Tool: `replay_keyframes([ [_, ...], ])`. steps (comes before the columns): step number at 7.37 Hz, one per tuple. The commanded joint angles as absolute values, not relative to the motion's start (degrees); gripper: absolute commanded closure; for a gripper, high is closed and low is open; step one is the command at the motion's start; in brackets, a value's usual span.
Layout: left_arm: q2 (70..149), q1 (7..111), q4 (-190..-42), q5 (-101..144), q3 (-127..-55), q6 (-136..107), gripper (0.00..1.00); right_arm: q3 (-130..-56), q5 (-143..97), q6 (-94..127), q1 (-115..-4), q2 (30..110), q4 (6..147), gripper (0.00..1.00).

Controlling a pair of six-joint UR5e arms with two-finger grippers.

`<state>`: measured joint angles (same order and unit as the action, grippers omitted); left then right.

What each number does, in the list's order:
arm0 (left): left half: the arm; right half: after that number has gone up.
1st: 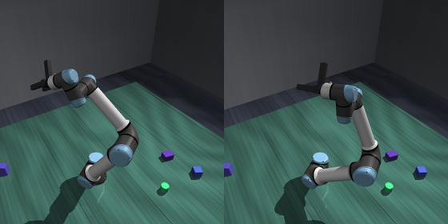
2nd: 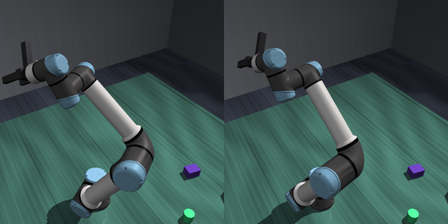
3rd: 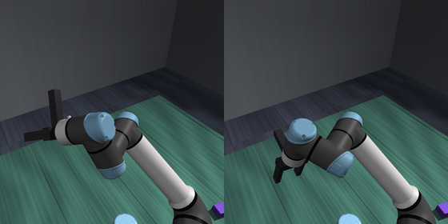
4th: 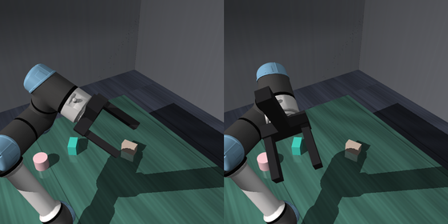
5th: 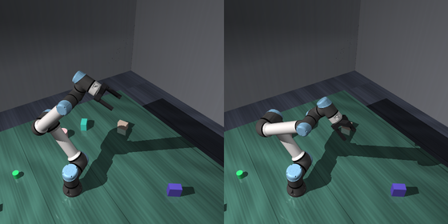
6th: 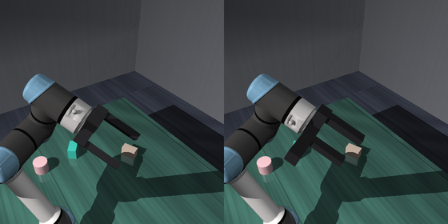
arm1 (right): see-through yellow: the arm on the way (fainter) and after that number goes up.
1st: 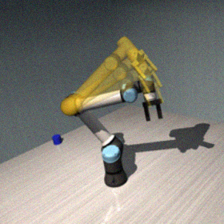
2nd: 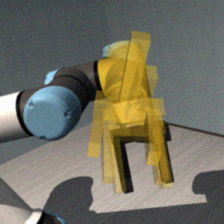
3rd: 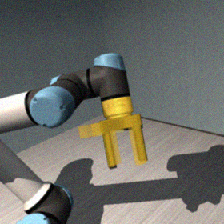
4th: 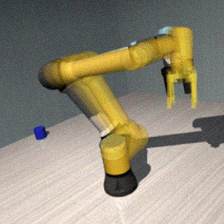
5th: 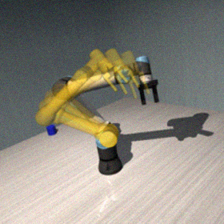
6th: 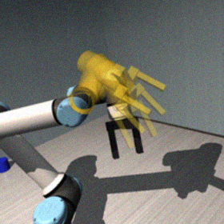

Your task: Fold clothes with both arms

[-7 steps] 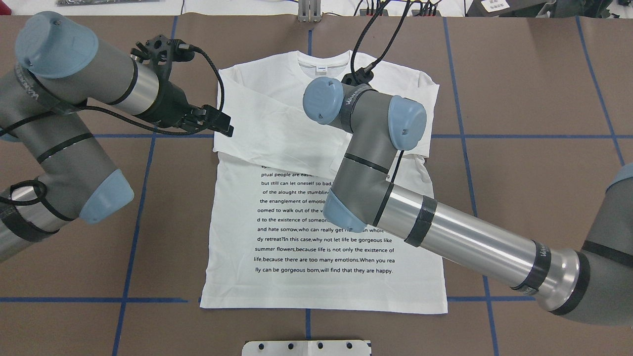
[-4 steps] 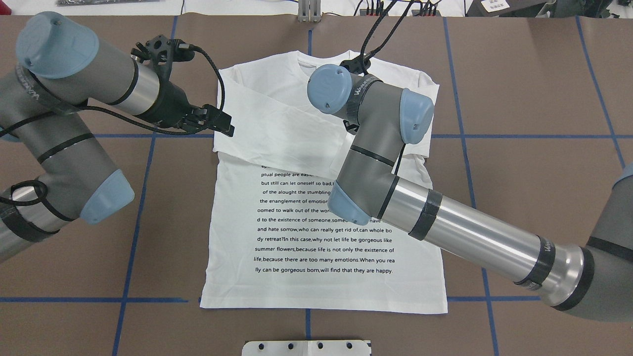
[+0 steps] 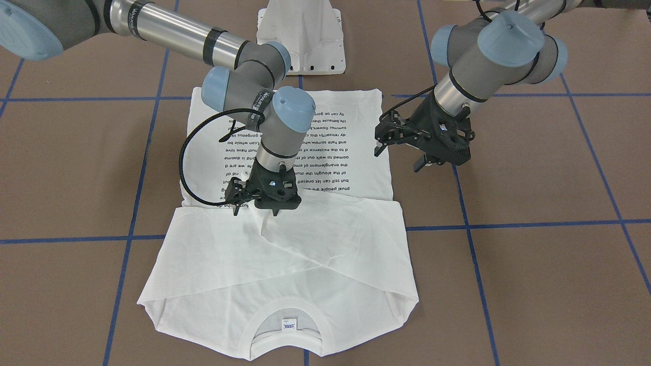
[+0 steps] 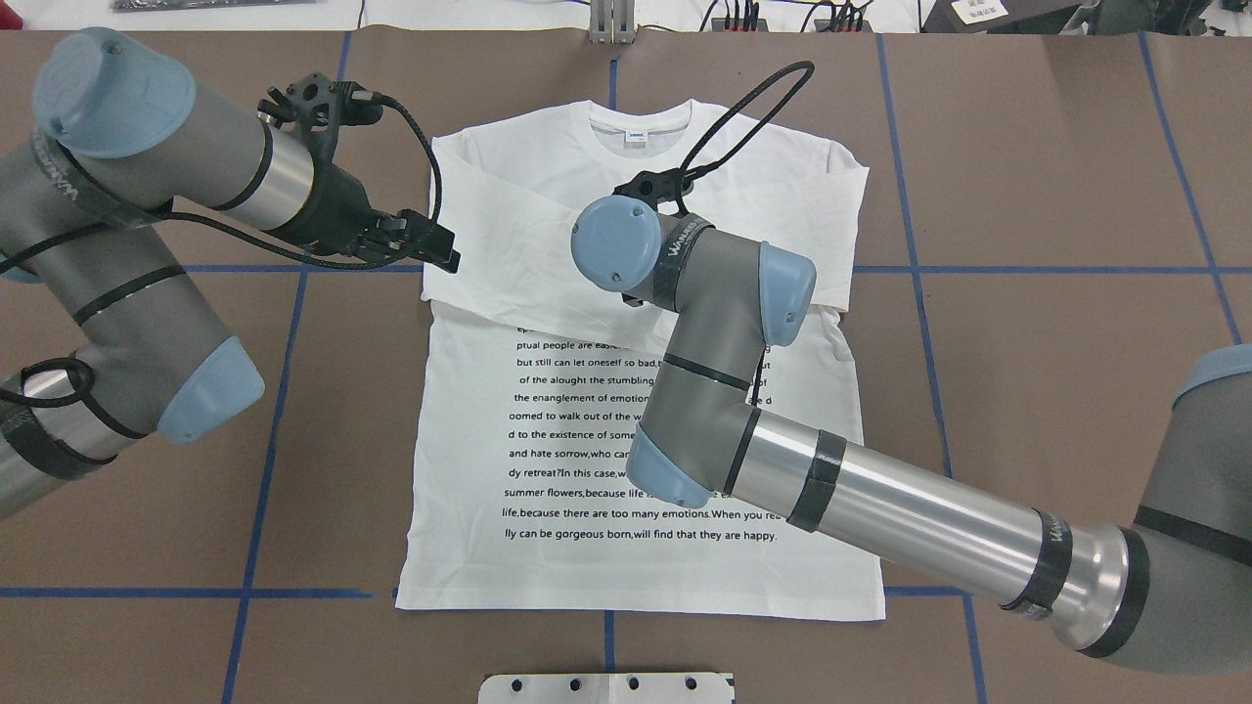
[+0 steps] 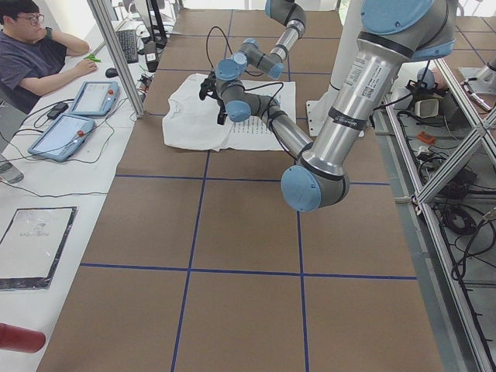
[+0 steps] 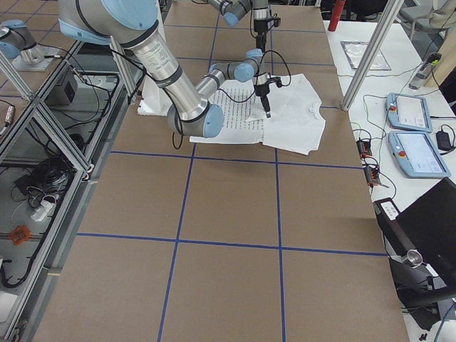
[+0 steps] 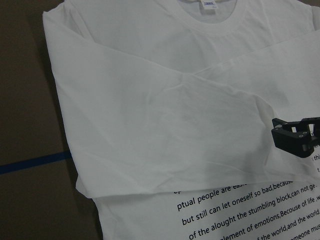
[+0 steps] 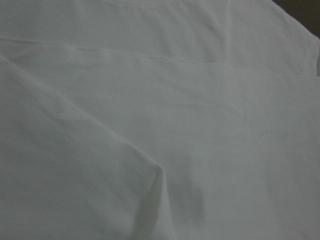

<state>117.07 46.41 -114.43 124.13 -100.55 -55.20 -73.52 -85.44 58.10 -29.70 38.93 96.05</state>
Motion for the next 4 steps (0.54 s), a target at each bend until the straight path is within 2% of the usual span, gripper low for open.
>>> replay_keyframes([
  [1,117.16,46.41,-114.43,124.10,-100.37,-55.46,0.00,-73.48,-85.34,58.27,-29.44,37.89,97.55,0.00],
  [4,117.07,46.32,-114.52,124.01,-100.20,-55.37,0.00,-74.00,-83.07,51.98,-29.44,38.14,108.15,0.00],
])
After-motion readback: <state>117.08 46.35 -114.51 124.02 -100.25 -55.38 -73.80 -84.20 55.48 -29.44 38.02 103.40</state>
